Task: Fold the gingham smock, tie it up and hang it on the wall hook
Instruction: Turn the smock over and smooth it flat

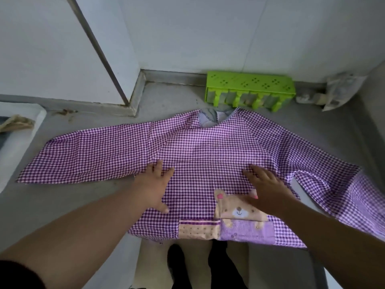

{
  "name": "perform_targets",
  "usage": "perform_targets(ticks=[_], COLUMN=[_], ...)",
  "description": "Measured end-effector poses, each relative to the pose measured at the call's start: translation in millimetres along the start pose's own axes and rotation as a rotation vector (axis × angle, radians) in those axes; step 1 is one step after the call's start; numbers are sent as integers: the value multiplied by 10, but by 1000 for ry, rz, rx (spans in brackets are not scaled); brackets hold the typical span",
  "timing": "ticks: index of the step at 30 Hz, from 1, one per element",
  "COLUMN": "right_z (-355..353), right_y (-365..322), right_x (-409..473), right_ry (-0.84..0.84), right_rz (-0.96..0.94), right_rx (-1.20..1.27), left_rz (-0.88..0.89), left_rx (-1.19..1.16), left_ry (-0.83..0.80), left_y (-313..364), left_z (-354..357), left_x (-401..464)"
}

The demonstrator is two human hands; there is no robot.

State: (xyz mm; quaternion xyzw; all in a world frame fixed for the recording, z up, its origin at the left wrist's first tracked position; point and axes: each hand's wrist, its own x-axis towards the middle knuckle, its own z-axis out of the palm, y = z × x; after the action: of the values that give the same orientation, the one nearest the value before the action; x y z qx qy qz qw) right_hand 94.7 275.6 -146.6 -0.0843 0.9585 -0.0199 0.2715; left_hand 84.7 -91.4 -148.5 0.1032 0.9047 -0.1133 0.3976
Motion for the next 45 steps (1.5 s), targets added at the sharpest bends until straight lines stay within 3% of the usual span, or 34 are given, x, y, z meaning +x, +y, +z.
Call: perform_targets(ticks=[4, 7, 11, 17, 20, 26, 31, 34, 36, 38, 41, 45], right_z=[79, 143, 139, 5, 9, 22, -346, -582, -687, -636, -394, -312], right_y=[153, 320, 492, 892, 1195, 1650, 2110, 1873, 1542, 1197, 907, 1073], right_x=[-216, -271, -320, -313, -226, -12, 170, 319, 345, 355, 425, 487], right_ry=[246, 270, 175, 303, 167, -40, -85, 171, 226, 222, 65, -11], right_rz=[255, 418, 415, 513, 521, 351, 200, -10, 32, 73, 24, 126], right_rx=[78, 160, 201, 366, 453, 347, -38, -53, 114, 286, 214, 105], left_rz=[-69, -83, 9, -23, -45, -70, -70, -55, -47, -33, -28, 2], left_rx=[58, 36, -19, 7, 8, 162, 207, 197, 183, 179, 194, 166], left_ry=[-30, -7, 71, 41, 33, 15, -12, -11, 8, 31, 36, 73], left_y=[179, 294, 592, 937, 1018, 1096, 1127, 1136, 1135, 1120, 1090, 1014], left_z=[-173, -338, -479, -675, -778, -831, -902, -908, -917, -910, -883, -821], left_x=[29, 50, 164, 299, 361, 372, 422, 441, 465, 494, 510, 509])
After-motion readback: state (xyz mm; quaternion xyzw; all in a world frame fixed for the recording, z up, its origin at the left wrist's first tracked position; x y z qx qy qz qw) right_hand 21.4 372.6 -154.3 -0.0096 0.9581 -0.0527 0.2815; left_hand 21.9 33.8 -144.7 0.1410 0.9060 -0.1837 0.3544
